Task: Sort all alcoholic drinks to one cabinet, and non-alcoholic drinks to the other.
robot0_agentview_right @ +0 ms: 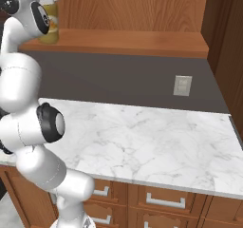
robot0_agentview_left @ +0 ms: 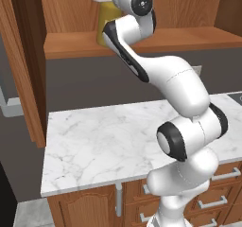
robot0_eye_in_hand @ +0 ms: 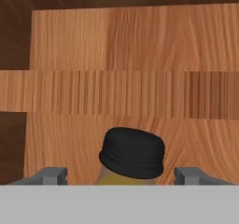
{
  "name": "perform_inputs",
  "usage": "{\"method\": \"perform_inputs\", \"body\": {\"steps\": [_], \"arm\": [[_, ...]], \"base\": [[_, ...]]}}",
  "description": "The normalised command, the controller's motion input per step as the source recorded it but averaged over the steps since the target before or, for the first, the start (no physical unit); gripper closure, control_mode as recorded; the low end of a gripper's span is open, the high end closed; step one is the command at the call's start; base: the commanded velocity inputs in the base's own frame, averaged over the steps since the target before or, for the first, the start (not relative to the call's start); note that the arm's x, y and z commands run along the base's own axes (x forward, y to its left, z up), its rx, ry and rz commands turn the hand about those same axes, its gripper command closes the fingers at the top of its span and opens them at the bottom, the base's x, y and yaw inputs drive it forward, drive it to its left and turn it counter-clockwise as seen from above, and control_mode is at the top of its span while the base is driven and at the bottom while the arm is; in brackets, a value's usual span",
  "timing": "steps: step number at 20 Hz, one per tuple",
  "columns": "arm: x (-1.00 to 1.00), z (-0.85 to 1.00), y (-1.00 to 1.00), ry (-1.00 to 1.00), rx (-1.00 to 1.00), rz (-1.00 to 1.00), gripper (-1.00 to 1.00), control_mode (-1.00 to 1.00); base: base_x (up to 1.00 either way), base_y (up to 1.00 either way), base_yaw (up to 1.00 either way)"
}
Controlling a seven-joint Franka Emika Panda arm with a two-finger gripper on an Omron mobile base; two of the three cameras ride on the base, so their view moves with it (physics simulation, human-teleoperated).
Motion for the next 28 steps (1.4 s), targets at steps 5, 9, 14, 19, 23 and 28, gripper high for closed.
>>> {"method": "perform_inputs", "body": {"steps": [5, 9, 14, 19, 23, 28], "arm": [[0.33, -0.11, 0.0, -0.02, 0.0, 0.0, 1.0, -1.0], [0.42, 0.0, 0.0, -0.07, 0.0, 0.0, 1.0, -1.0], [0.42, -0.01, 0.02, -0.07, 0.0, 0.0, 1.0, -1.0], [0.2, -0.18, 0.03, -0.01, 0.0, 0.0, 1.0, -1.0], [0.17, -0.35, 0.21, 0.05, -0.03, 0.0, -1.0, -1.0], [0.12, -0.15, 0.08, 0.05, 0.0, 0.0, -1.0, -1.0]], "base": [[0.0, 0.0, 0.0], [0.0, 0.0, 0.0], [0.0, 0.0, 0.0], [0.0, 0.0, 0.0], [0.0, 0.0, 0.0], [0.0, 0.0, 0.0]]}}
